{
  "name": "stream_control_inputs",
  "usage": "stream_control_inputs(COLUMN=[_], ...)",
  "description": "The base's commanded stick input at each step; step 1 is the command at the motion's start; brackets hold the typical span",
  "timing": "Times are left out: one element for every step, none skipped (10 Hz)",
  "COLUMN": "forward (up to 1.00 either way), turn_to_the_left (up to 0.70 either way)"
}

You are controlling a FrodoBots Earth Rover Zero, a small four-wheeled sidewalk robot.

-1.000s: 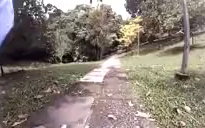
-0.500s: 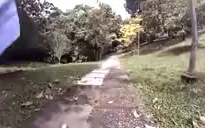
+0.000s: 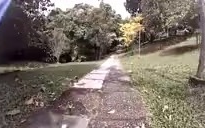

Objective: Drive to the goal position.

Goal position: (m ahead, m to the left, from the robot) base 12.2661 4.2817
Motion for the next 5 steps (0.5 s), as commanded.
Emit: stream_control_inputs(forward=[0.5, 0.5, 0.5, 0.5, 0.5], turn_to_the_left=[-0.03, -0.39, -0.01, -0.06, -0.27])
